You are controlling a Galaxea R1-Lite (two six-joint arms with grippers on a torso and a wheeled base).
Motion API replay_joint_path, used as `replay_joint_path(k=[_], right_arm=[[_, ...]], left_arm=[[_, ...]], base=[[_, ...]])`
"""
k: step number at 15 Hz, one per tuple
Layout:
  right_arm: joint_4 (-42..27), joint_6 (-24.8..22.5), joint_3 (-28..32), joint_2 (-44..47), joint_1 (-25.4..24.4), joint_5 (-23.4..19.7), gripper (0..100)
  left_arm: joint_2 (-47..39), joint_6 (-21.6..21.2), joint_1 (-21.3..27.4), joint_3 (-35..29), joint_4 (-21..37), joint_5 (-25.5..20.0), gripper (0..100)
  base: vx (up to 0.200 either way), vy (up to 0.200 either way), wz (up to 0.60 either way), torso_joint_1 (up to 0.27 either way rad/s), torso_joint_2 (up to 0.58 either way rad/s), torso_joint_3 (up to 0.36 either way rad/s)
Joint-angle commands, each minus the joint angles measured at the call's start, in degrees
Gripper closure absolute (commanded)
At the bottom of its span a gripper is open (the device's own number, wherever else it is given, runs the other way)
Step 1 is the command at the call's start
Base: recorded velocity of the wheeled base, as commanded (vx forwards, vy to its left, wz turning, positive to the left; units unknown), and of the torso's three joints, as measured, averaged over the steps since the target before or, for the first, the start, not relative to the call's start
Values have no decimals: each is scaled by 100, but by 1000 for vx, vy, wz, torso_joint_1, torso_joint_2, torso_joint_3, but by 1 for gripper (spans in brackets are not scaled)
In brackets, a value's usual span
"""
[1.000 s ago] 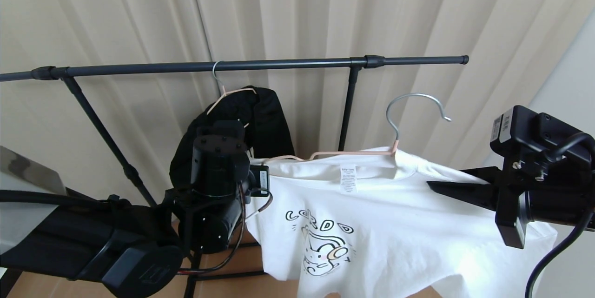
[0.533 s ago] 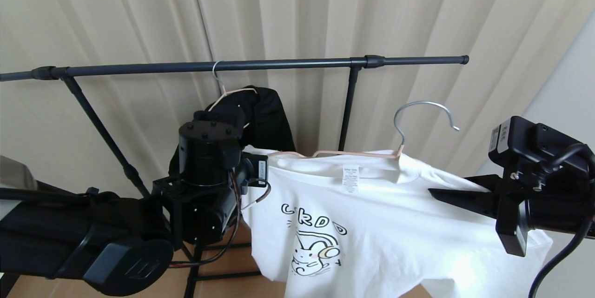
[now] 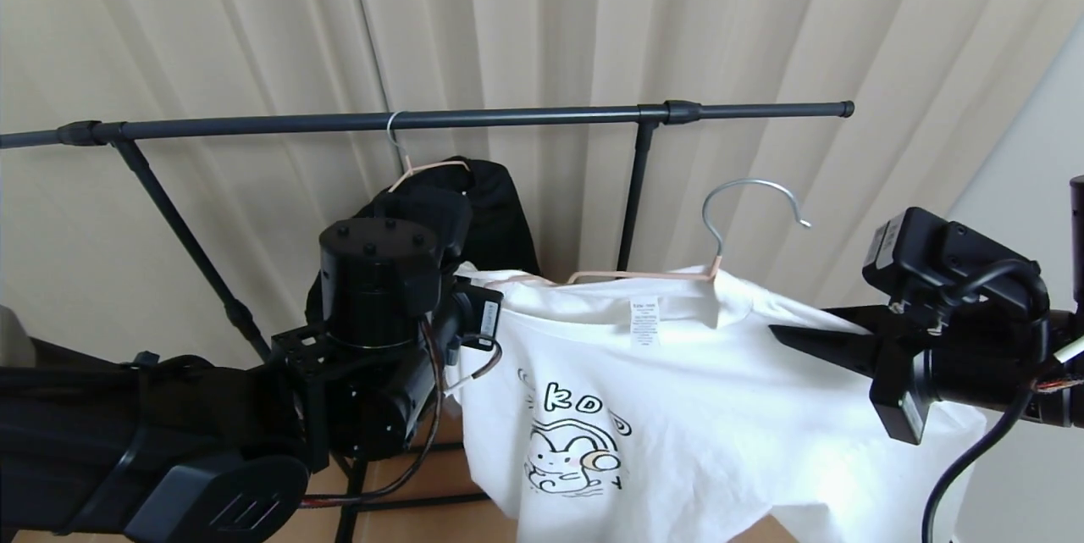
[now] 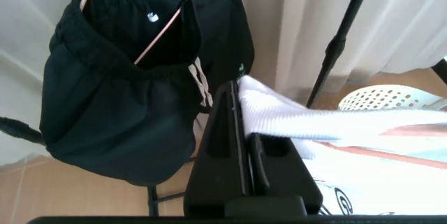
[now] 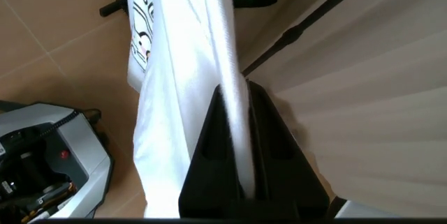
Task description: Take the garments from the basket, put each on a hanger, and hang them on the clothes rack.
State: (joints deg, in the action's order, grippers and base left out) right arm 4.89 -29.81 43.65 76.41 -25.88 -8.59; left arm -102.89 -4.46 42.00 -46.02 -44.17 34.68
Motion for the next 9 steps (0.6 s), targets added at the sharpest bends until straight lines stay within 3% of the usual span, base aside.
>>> replay_joint_path(k=[1,9], right_arm=[[162,10,-155,208,-5,24,100],[1049,678,-709,366,-13,33,100]], left_arm=[[23,-125,160,-4,-4,-5,100],[-56,-556,353,-144,5,-5,100]], base=[[0,0,0,0,0,0],[0,0,0,0,0,0]])
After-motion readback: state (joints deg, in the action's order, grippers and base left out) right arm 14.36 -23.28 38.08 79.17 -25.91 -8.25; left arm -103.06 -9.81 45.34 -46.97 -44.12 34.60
